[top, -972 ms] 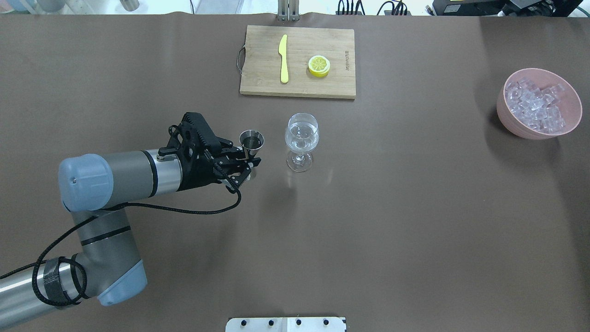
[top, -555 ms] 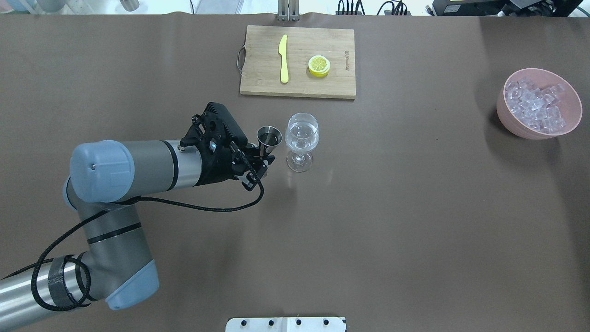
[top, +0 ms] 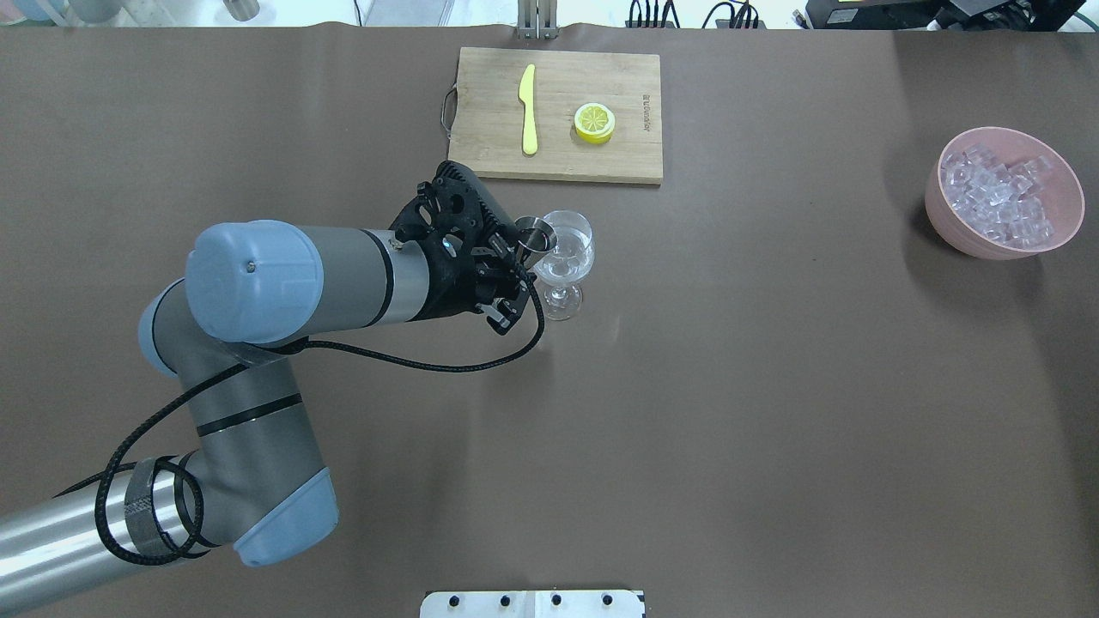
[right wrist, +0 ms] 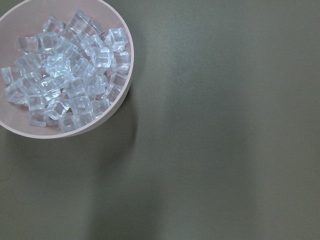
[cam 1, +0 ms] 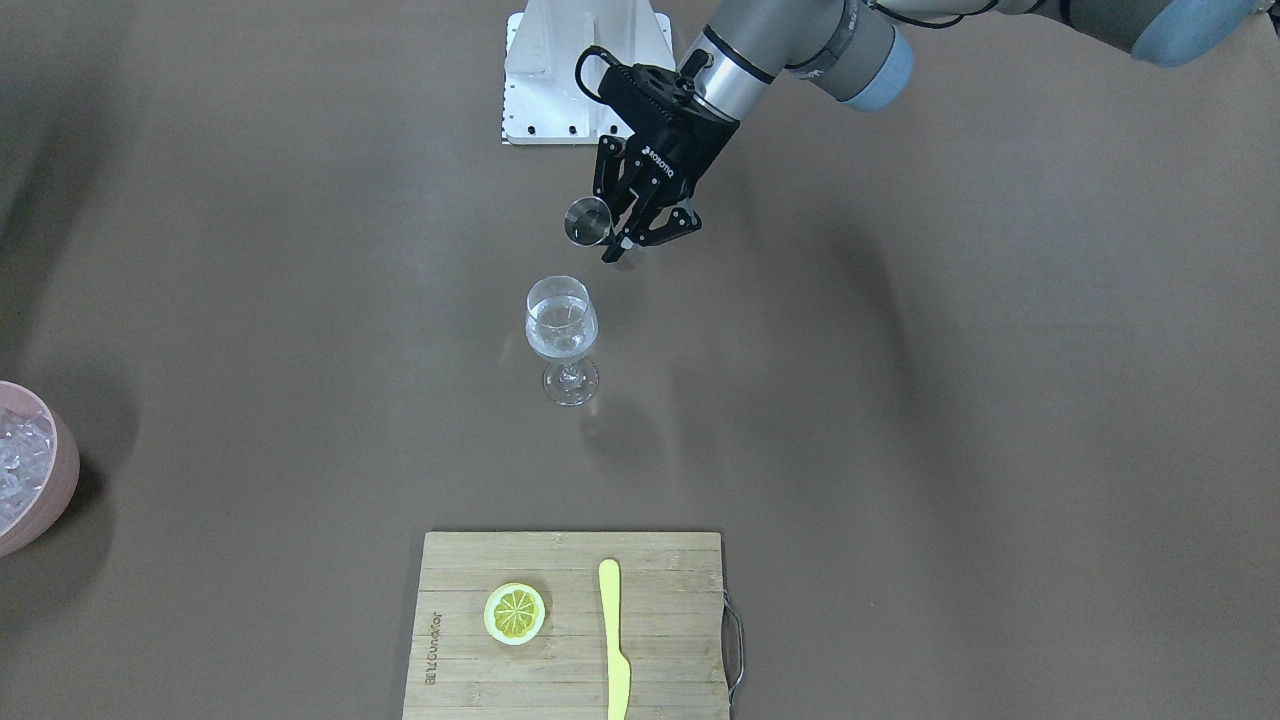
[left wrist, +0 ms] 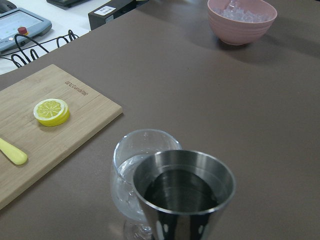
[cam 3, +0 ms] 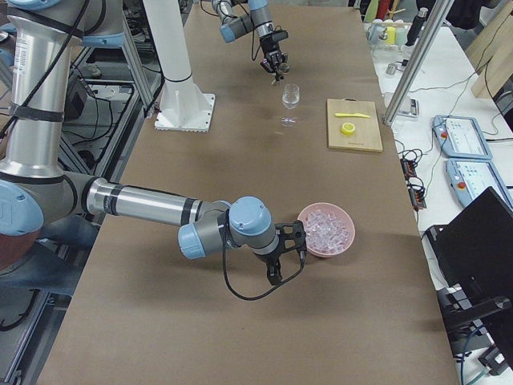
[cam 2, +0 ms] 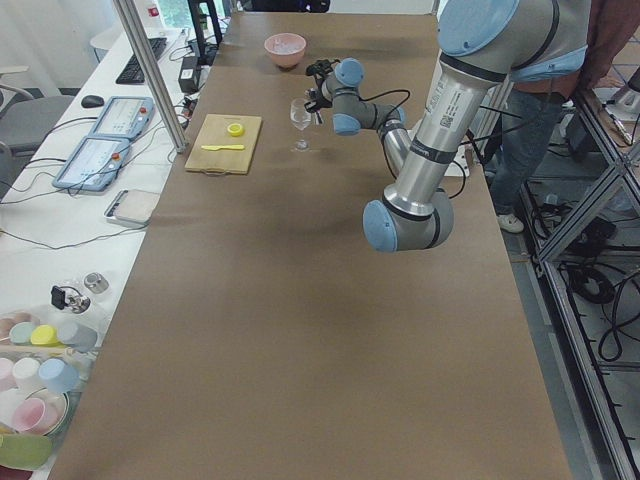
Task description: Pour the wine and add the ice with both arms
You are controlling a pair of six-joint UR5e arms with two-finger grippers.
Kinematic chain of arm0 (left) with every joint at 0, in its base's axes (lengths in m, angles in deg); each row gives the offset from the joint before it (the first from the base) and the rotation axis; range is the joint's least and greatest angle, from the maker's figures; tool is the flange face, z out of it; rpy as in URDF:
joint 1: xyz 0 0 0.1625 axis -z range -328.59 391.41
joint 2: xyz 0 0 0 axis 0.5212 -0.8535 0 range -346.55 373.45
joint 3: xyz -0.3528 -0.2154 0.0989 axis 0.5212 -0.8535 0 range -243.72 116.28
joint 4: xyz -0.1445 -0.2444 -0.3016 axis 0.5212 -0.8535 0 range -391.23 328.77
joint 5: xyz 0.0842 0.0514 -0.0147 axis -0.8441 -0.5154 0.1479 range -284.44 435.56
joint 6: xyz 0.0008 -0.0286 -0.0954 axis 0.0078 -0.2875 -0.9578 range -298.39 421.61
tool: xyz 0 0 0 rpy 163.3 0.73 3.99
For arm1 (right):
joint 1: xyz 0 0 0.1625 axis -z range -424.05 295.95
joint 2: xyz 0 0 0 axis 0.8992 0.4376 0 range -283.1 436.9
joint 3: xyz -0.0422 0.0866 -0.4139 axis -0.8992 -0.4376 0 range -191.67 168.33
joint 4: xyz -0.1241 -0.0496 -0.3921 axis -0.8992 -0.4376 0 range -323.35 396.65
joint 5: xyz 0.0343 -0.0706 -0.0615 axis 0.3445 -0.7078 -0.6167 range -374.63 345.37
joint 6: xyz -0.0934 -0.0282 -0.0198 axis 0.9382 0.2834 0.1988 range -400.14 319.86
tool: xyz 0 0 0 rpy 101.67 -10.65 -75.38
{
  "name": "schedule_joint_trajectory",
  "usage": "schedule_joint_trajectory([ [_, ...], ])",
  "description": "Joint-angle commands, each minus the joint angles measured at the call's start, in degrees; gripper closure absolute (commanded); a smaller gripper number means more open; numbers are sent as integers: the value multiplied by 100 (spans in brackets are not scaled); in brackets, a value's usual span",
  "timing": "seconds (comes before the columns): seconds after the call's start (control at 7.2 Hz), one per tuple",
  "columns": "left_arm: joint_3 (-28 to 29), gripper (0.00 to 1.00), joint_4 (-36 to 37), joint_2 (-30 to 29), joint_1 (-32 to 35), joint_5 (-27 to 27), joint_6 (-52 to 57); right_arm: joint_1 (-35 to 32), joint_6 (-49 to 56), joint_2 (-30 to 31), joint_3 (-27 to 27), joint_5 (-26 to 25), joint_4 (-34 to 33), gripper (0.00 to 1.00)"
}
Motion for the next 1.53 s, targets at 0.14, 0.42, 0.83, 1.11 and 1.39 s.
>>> schedule_joint_trajectory([
  [0.14, 4, 100, 645, -173, 129, 6, 61, 0, 0, 4, -1, 0, 0, 0],
  [0.42, 13, 100, 815, -218, 138, 6, 61, 0, 0, 4, -1, -9, 9, 0],
  [0.83, -5, 100, 1279, -306, 138, -3, 61, 0, 9, 30, -1, -9, 9, 0],
  [1.11, -14, 100, 1841, -577, 138, -20, 61, 0, 9, 48, -1, -9, 9, 0],
  [1.39, -40, 100, 2036, -596, 138, -46, 61, 0, 9, 48, -1, -9, 9, 0],
])
